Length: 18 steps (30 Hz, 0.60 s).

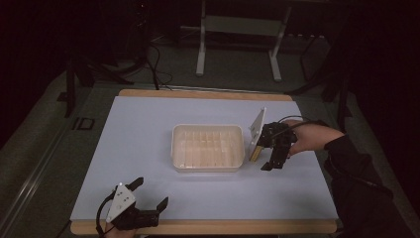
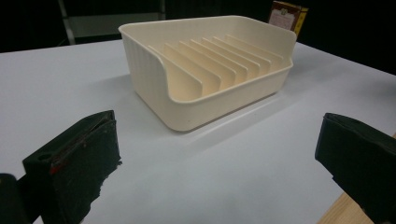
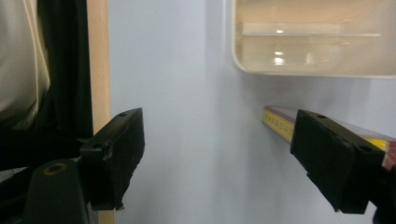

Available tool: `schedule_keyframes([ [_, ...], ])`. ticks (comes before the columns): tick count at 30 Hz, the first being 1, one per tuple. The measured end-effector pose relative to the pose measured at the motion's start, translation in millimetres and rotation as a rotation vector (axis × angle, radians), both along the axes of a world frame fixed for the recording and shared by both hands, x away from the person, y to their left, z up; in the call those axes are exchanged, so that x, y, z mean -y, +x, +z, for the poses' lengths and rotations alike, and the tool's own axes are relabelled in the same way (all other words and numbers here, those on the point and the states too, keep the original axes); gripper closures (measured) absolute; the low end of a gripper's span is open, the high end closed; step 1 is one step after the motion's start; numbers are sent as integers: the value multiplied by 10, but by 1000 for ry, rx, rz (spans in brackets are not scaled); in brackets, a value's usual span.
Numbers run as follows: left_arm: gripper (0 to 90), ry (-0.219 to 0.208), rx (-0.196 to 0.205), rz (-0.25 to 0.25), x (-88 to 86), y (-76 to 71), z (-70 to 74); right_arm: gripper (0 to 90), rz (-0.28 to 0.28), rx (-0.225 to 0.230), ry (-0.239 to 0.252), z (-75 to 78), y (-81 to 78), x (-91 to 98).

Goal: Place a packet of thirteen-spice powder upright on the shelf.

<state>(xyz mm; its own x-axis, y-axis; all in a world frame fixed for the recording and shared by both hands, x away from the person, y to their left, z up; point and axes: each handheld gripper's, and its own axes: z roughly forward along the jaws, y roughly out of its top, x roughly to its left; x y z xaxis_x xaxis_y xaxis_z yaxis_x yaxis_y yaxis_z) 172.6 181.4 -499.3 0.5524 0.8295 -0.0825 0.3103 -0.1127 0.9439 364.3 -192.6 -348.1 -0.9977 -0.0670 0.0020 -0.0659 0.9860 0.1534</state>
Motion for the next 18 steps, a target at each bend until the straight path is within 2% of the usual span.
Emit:
schedule_keyframes([
  [5, 0, -1, 2, -5, -2, -11, 0, 177, -29, 18, -7, 69, 125, -3],
  [10, 0, -9, -1, -6, -6, -24, -2, 183, -56, 63, -2, 105, 239, -12],
  [18, 0, -5, -2, -2, -18, -42, -5, 183, -83, 67, -3, 93, 439, 29],
])
